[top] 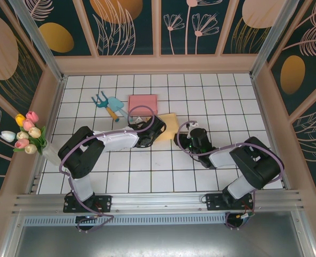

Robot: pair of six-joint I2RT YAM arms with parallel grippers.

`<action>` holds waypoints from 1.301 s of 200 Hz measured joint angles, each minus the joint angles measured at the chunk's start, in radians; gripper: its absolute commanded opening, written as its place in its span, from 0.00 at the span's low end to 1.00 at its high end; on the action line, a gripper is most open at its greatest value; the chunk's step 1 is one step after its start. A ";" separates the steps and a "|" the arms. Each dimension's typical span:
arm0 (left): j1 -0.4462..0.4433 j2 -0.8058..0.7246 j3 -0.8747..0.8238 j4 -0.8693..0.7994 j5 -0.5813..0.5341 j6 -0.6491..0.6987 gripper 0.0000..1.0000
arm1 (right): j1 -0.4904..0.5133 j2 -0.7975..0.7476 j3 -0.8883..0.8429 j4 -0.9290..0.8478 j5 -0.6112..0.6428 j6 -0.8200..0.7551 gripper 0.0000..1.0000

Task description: Fold the paper box

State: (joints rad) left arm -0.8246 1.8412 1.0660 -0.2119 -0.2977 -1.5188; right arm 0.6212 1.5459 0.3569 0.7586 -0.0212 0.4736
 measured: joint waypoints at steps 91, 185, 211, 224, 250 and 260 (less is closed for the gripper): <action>0.001 0.000 -0.001 0.003 0.001 0.001 0.54 | 0.000 0.068 -0.011 0.091 0.020 -0.021 0.31; 0.006 0.002 -0.002 0.011 0.002 0.012 0.54 | 0.000 0.183 -0.006 0.217 0.047 -0.032 0.33; 0.010 0.006 -0.003 0.023 0.000 0.012 0.53 | 0.000 0.217 0.014 0.243 0.066 -0.037 0.41; 0.012 0.009 -0.003 0.029 0.000 0.011 0.53 | 0.000 0.229 0.029 0.245 0.076 -0.043 0.41; 0.015 0.011 -0.003 0.037 0.000 0.012 0.53 | 0.000 0.237 0.037 0.248 0.084 -0.042 0.39; 0.015 0.011 -0.003 0.037 0.000 0.013 0.53 | 0.002 0.237 0.039 0.246 0.086 -0.042 0.37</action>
State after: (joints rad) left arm -0.8097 1.8523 1.0634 -0.1745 -0.2977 -1.5063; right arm 0.6228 1.7832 0.3962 1.0042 0.0650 0.4320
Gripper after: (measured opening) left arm 0.535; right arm 0.390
